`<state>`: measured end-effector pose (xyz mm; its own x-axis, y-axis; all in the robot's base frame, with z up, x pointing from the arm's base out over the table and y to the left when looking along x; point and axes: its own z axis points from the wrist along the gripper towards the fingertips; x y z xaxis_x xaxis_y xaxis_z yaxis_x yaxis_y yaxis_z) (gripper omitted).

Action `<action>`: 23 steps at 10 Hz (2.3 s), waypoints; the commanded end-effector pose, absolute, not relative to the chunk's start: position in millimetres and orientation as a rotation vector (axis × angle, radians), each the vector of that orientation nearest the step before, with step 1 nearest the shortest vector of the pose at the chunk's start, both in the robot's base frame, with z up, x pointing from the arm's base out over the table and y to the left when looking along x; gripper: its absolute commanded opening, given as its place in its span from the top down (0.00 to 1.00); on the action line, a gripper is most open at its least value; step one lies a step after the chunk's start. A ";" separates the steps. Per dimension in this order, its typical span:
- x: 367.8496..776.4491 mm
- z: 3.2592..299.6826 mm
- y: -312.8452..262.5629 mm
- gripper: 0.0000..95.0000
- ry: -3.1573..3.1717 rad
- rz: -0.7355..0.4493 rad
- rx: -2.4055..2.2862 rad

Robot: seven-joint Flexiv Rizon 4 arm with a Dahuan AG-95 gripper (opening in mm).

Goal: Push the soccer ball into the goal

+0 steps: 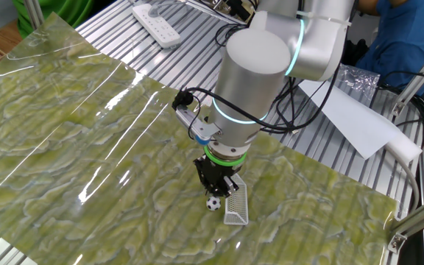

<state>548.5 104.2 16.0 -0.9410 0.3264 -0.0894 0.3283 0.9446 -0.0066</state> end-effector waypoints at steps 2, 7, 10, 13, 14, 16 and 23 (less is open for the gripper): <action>545.9 17.5 106.9 1.00 3.010 -0.029 0.515; 544.5 17.6 109.5 1.00 3.010 0.026 0.578; 545.3 19.9 106.7 1.00 2.997 -0.073 0.582; 553.9 26.1 95.6 1.00 3.006 -0.140 0.573; 557.7 26.4 92.0 1.00 3.000 -0.146 0.578; 570.6 29.9 78.8 1.00 3.001 -0.150 0.580; 584.7 25.8 54.5 1.00 2.887 0.037 1.099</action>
<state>584.1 55.6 26.4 -0.8386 0.5412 -0.0612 0.5419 0.8404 0.0058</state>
